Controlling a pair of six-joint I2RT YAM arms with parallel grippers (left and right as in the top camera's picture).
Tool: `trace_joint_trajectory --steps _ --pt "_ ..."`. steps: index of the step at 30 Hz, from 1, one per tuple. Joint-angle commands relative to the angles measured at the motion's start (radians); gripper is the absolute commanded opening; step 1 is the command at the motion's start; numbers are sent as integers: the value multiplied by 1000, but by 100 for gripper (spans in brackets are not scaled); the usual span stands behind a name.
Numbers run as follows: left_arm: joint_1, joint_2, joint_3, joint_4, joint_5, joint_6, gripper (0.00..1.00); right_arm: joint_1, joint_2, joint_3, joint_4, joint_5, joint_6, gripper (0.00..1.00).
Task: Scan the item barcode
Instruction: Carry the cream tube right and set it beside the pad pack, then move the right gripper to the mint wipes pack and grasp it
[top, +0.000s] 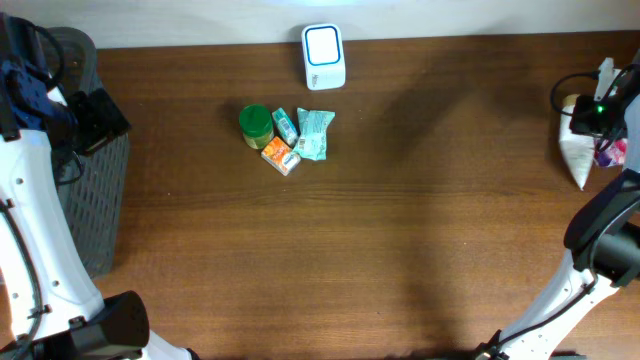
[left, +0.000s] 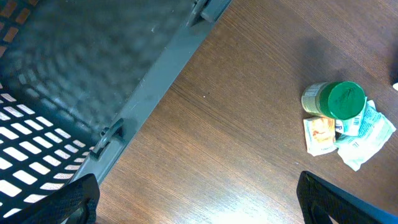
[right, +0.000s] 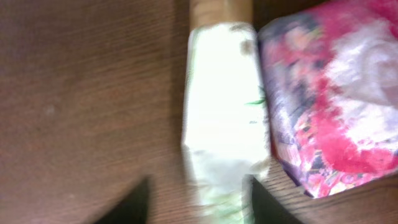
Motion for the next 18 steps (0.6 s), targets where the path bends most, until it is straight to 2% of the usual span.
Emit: trace_joint_trajectory --steps 1,3,5,7,10,12,14,15,16,18 --pt "4 -21 -1 -1 -8 -14 99 -5 -3 -4 16 -49 106 54" --pt "4 -21 -1 -1 -8 -14 99 11 -15 10 1 -335 109 54" --pt "4 -21 -1 -1 -8 -13 99 39 -23 16 -18 -494 138 55" --pt "4 -21 -1 -1 -8 -13 99 94 -23 14 -67 -607 143 60" --pt "4 -21 -1 -1 -8 -14 99 198 -22 14 -171 -610 143 69" --pt "4 -21 -1 -1 -8 -14 99 317 -21 2 -232 -610 143 73" --pt "4 -21 -1 -1 -8 -14 99 427 -21 -17 -238 -609 142 73" --pt "4 -21 -1 -1 -8 -14 99 502 -19 -19 -233 -586 142 82" --pt "4 -21 -1 -1 -8 -13 99 557 -19 -19 -221 -544 143 99" --pt "4 -21 -1 -1 -8 -13 99 647 -19 -19 -209 -467 143 99"
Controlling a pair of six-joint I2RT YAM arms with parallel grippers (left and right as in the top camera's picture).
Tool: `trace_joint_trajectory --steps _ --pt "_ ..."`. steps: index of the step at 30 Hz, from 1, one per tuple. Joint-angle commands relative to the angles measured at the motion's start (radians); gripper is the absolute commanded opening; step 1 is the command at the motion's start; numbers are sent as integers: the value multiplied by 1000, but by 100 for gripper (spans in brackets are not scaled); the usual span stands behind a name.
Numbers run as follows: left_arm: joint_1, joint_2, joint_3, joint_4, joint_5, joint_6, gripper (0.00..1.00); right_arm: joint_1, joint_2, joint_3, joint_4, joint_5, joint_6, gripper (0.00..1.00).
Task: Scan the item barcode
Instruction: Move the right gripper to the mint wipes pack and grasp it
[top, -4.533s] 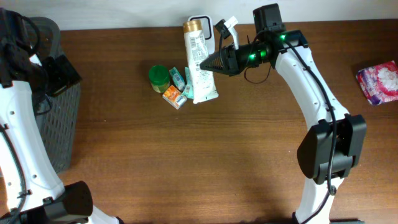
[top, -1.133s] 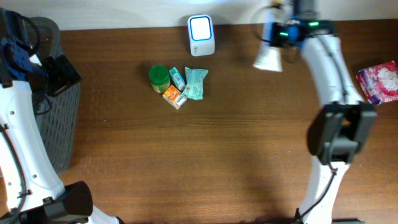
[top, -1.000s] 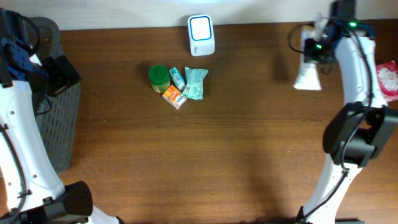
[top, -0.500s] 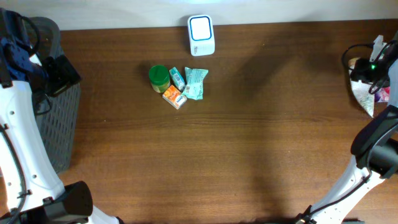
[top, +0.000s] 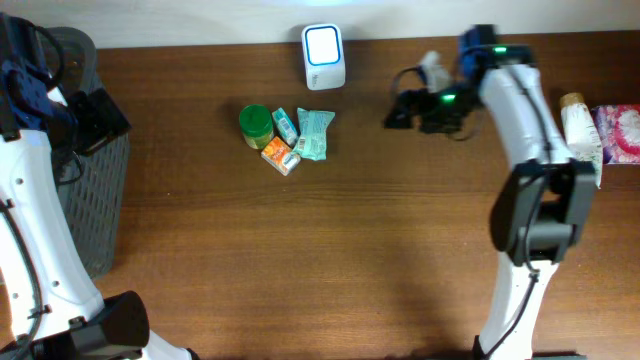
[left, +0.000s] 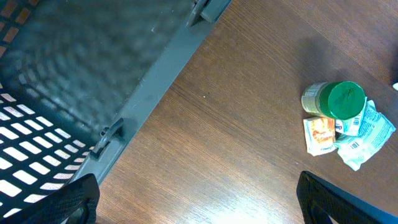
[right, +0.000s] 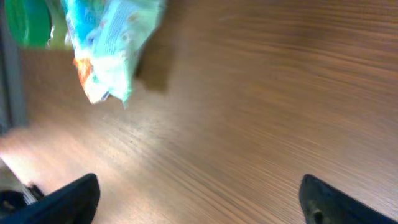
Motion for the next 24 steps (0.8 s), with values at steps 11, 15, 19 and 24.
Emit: trace_joint_trajectory --steps 11,15,19,24 --pt "4 -21 -1 -1 -8 -14 99 307 -15 -10 163 190 296 99" --pt "4 -21 -1 -1 -8 -14 99 307 -2 -10 349 195 466 99" --pt "4 -21 -1 -1 -8 -14 99 307 56 -11 447 246 643 85" --pt "4 -21 -1 -1 -8 -14 99 307 164 -11 553 222 790 63"
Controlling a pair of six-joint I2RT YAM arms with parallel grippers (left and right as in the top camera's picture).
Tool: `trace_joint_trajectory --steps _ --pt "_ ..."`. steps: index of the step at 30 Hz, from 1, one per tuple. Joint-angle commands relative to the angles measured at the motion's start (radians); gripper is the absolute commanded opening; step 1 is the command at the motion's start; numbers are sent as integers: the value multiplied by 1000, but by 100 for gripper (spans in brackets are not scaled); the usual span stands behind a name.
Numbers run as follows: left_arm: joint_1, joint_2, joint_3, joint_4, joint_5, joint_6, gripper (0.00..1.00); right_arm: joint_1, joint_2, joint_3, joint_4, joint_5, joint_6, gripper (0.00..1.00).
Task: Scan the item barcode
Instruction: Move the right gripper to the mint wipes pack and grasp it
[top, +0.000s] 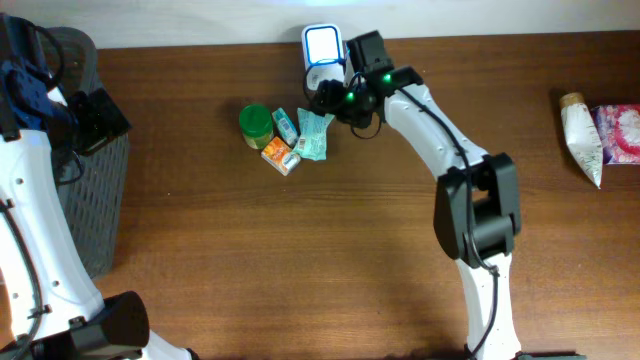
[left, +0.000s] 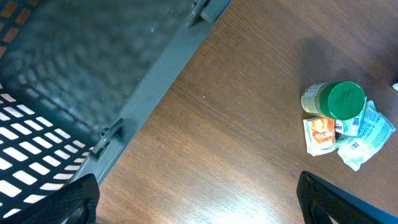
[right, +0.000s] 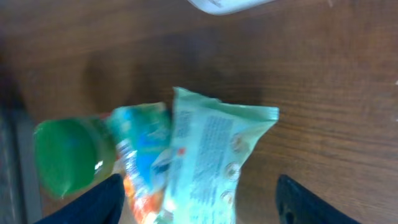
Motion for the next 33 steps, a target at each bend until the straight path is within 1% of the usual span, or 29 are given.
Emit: trace_joint_trajectory --steps 1,2,5,6,7,8,9,11,13,14,16,18,21,22,24,26,28,30,32,33 --pt "4 -21 -1 -1 -7 -14 99 0 62 -3 47 -34 81 63" --pt "4 -21 -1 -1 -8 -13 99 0 82 -3 80 -91 81 63" --pt "4 -21 -1 -1 -8 -13 99 1 122 -3 92 -99 82 62" --pt "4 -21 -1 -1 -8 -14 99 1 128 -3 91 -104 82 56" --pt "4 -21 -1 -1 -8 -13 99 2 140 -3 92 -121 82 46" --pt "4 -21 -1 -1 -8 -14 99 5 146 -3 81 -137 81 8" --pt "4 -21 -1 -1 -8 -13 99 6 146 -3 39 -137 80 4" --pt "4 -21 -1 -1 -8 -13 99 0 133 -3 -18 -137 61 4" --pt "4 -21 -1 -1 -8 -13 99 -16 89 -2 -82 -125 -11 4" --pt "4 -21 -1 -1 -8 -13 99 -29 51 -1 -134 -83 -37 4" --pt "4 -21 -1 -1 -8 -14 99 -36 -4 -1 -225 45 -37 4" --pt "4 -21 -1 -1 -8 -14 99 -30 -66 -1 -350 263 -70 4" --pt "4 -21 -1 -1 -8 -13 99 -3 -79 -1 -484 550 -69 4" --pt "4 -21 -1 -1 -7 -14 99 15 -77 -2 -553 734 -34 4" --pt "4 -21 -1 -1 -8 -14 99 48 -74 -2 -638 966 9 4" --pt "4 -21 -1 -1 -8 -14 99 65 -67 -20 -648 1039 14 4" --pt "4 -21 -1 -1 -8 -13 99 66 -66 -109 -609 1096 14 4" --pt "4 -21 -1 -1 -8 -14 99 64 -66 -173 -561 1091 14 4" --pt "4 -21 -1 -1 -8 -14 99 71 -66 -228 -520 1047 14 4" --pt "4 -21 -1 -1 -8 -14 99 77 -66 -229 -516 1005 14 8"
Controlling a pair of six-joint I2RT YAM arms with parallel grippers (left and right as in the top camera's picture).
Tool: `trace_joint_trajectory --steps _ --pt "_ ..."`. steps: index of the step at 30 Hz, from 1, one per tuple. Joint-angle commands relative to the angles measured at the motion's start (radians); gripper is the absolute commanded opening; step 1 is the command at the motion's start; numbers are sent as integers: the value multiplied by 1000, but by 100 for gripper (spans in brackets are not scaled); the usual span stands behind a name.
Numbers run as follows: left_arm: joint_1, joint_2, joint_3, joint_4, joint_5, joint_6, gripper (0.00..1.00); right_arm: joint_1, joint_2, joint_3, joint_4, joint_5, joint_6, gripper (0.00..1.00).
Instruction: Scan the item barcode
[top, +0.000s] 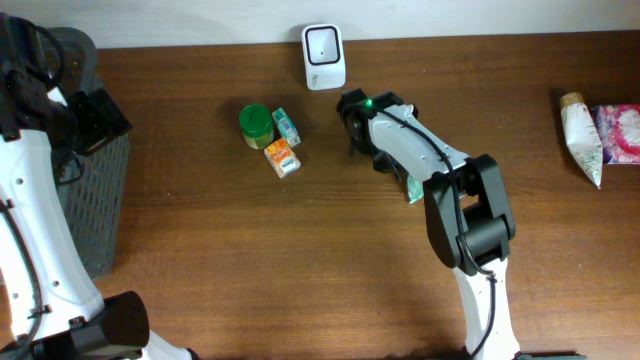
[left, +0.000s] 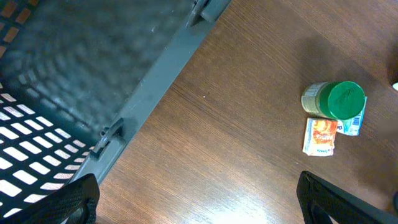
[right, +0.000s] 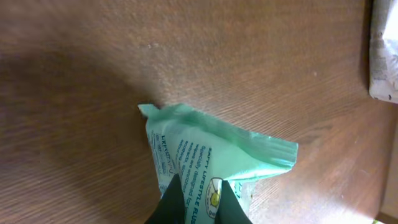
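A mint-green packet (right: 217, 146) with printed text is pinched between the dark fingers of my right gripper (right: 200, 198), which is shut on it just above the wooden table (top: 300, 250). In the overhead view only a corner of the packet (top: 412, 188) shows from under the right arm. The white scanner (top: 323, 43) stands at the back edge, its screen dark. My left gripper (left: 199, 208) hangs open at the far left, next to the basket, holding nothing.
A green-lidded jar (top: 255, 125), a small teal packet (top: 286, 125) and an orange packet (top: 282, 157) lie left of the scanner. The grey basket (top: 95, 200) stands at the left edge. A white tube (top: 580, 135) and a pink packet (top: 618, 130) lie far right.
My right gripper was open over the mint packet in the pile. Now it is shut on the packet, to the right of the pile. The scanner's screen has gone from lit to dark.
My right gripper was first at the far right, over the white tube and pink packet. Then it was open near the table's back middle, then over the pile by the scanner. Now it holds the mint packet away from the pile. The left arm stayed still.
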Motion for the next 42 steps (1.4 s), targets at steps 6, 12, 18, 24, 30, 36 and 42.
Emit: trace_joint_trajectory --steps 6,12,18,24,30,36,42 --pt "4 -21 -1 -1 -8 -13 99 104 -17 28 39 -201 -15 40" --pt "4 -21 -1 -1 -8 -13 99 204 -17 172 -16 -262 -45 60" --pt "4 -21 -1 -1 -8 -14 99 205 -17 215 -95 -258 -132 62" --pt "4 -21 -1 -1 -8 -13 99 153 -17 293 -198 -278 -256 63" --pt "4 -21 -1 -1 -8 -13 99 -88 -17 292 -207 -768 -593 68" --pt "4 -21 -1 -1 -8 -13 99 -211 -17 286 -208 -1017 -722 77" --pt "4 -21 -1 -1 -8 -13 99 -204 -17 165 -122 -947 -713 71"
